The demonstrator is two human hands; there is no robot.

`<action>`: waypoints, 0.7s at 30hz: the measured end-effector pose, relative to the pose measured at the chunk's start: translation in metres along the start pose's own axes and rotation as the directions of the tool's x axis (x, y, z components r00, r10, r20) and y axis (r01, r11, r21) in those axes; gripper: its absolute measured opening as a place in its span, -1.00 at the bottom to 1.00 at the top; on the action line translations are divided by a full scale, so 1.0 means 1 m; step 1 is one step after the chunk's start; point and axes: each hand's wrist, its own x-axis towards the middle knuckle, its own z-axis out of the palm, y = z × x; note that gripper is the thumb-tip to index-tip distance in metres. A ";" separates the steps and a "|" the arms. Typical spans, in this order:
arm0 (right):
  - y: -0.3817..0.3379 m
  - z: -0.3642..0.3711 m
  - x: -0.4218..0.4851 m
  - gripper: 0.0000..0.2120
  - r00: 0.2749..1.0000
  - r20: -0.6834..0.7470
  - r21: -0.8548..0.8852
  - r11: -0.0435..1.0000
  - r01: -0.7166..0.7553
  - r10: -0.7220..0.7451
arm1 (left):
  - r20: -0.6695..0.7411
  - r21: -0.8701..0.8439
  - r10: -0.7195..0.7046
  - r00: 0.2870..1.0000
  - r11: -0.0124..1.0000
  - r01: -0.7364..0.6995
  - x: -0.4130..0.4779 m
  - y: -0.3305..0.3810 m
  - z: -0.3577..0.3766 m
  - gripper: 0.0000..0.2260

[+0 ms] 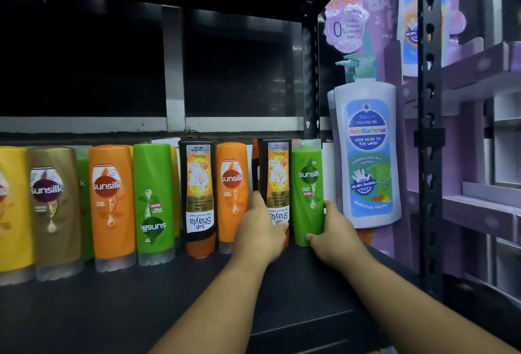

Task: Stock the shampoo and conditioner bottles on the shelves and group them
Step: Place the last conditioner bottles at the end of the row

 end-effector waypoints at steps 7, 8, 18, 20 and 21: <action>0.001 0.001 0.003 -0.50 1.000 -0.010 -0.049 0.999 -0.012 0.011 | 0.053 0.041 -0.032 0.998 0.999 0.030 -0.003 0.001 -0.005 -0.60; 0.001 0.001 0.003 -0.50 1.000 -0.013 -0.056 0.998 -0.013 0.013 | 0.051 0.052 -0.040 0.998 0.998 0.038 -0.003 0.001 -0.005 -0.64; 0.004 0.007 0.007 -0.51 0.999 0.008 -0.137 0.990 -0.037 0.038 | 0.021 0.131 -0.102 0.995 0.987 0.098 -0.003 0.002 -0.001 -0.72; 0.006 0.009 0.008 -0.55 0.999 0.012 -0.171 0.985 -0.035 0.038 | 0.016 0.145 -0.119 0.993 0.983 0.115 -0.003 0.002 0.000 -0.73; 0.006 0.010 0.009 -0.56 0.999 0.014 -0.185 0.982 -0.038 0.041 | 0.011 0.151 -0.123 0.992 0.981 0.120 -0.002 0.001 0.000 -0.73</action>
